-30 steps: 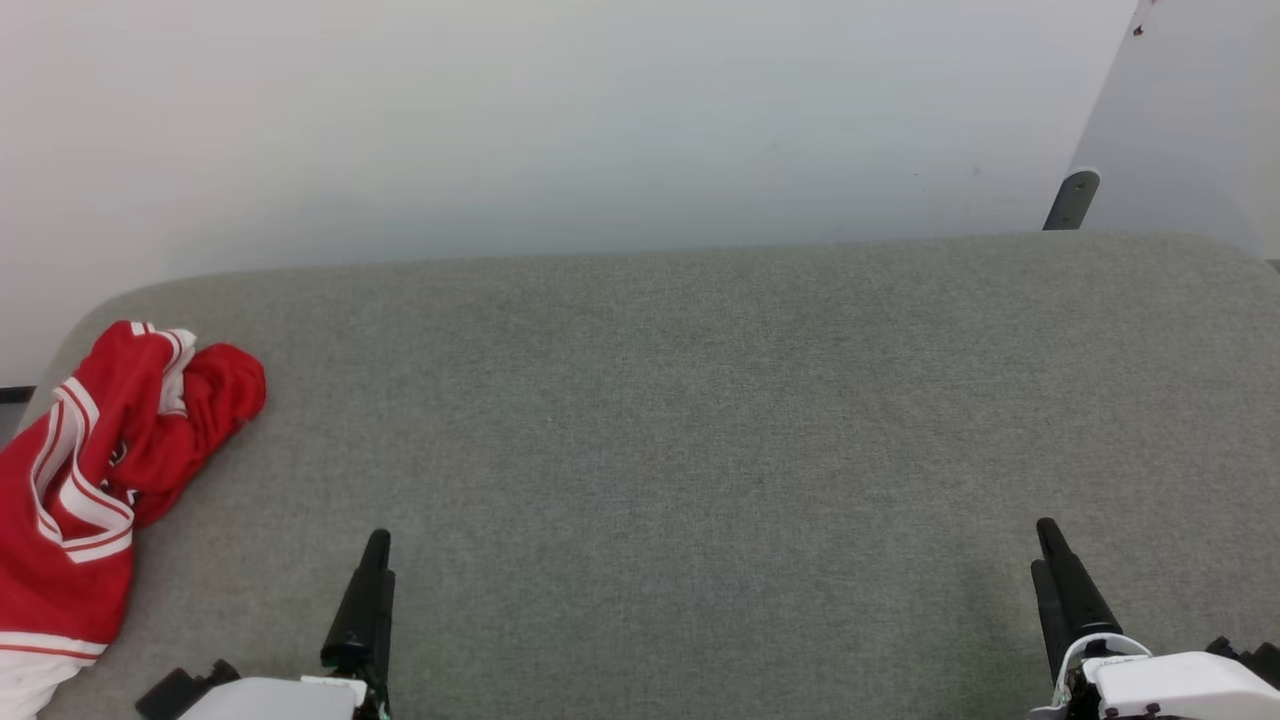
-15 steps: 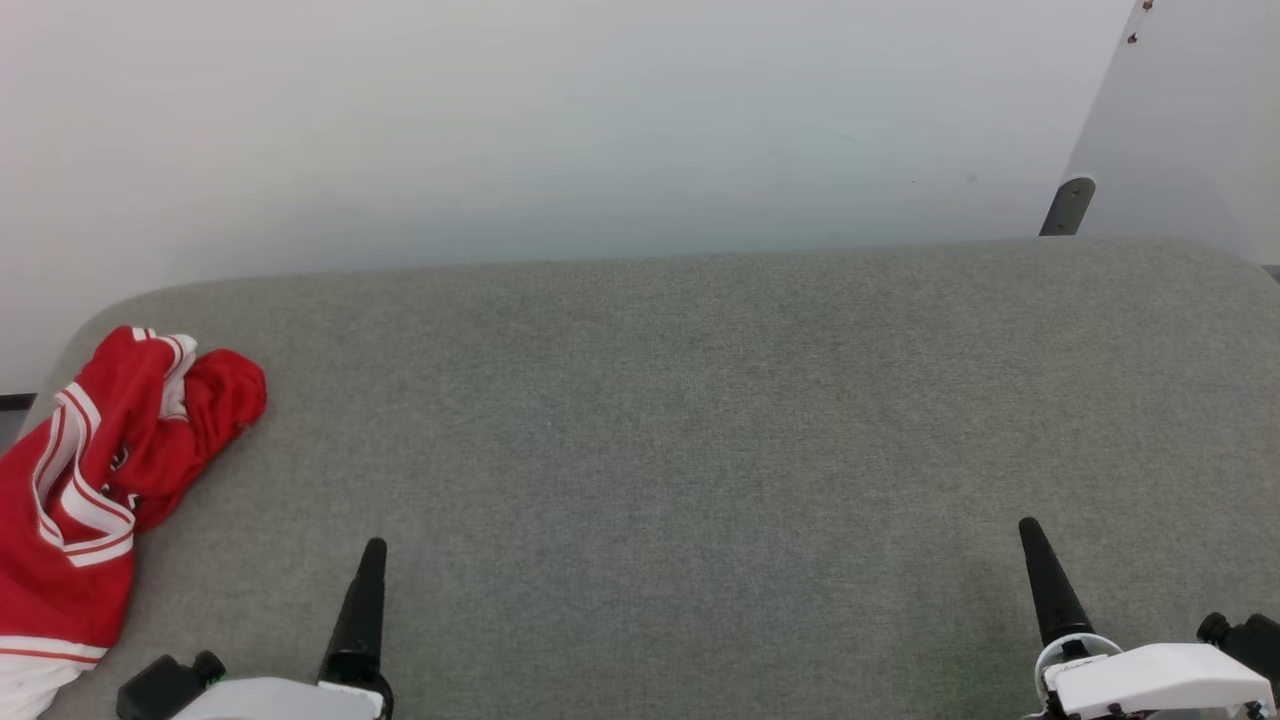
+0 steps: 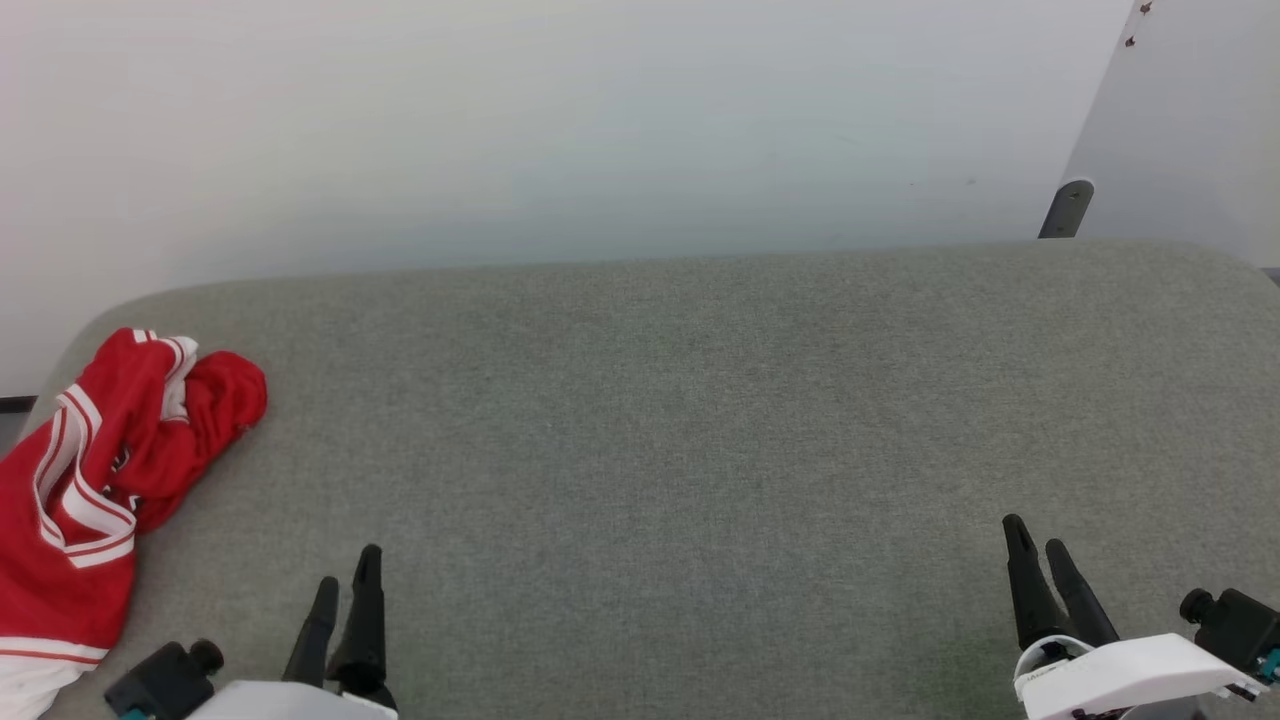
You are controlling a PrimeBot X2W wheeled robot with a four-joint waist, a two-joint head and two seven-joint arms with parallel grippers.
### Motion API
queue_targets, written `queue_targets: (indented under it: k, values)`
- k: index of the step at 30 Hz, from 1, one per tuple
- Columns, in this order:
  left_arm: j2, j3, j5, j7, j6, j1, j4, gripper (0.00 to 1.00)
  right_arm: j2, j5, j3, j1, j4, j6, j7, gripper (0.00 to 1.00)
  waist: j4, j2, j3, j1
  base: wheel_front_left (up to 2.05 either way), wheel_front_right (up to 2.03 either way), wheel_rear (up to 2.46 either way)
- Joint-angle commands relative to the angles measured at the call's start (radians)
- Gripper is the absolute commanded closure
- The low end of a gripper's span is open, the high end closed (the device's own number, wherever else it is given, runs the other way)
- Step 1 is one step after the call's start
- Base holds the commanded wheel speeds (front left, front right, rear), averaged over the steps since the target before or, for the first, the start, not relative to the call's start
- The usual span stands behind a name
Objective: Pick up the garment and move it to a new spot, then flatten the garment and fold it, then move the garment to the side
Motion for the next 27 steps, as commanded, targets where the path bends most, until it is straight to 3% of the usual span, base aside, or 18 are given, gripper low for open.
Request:
queue_targets:
  k: [1,14,27]
  values:
    - [0.011,-0.005,0.060,-0.011,0.003,0.002,-0.018,0.00,0.001,-0.064,-0.004,-0.016,-0.017,0.001,-0.011,0.00,0.000,0.0000,0.000,0.0000,0.00,0.00,0.00]
    - [0.020,-0.016,0.283,-0.047,0.020,0.020,-0.041,0.00,0.011,-0.279,-0.017,-0.011,-0.037,0.001,-0.037,0.00,0.002,0.0000,-0.002,0.0000,0.00,0.00,0.00]
    - [0.030,-0.024,0.442,-0.077,0.022,0.035,-0.060,0.00,0.013,-0.422,-0.017,-0.009,-0.051,0.001,-0.060,0.00,0.000,0.0000,-0.004,0.0000,0.00,0.00,0.00]
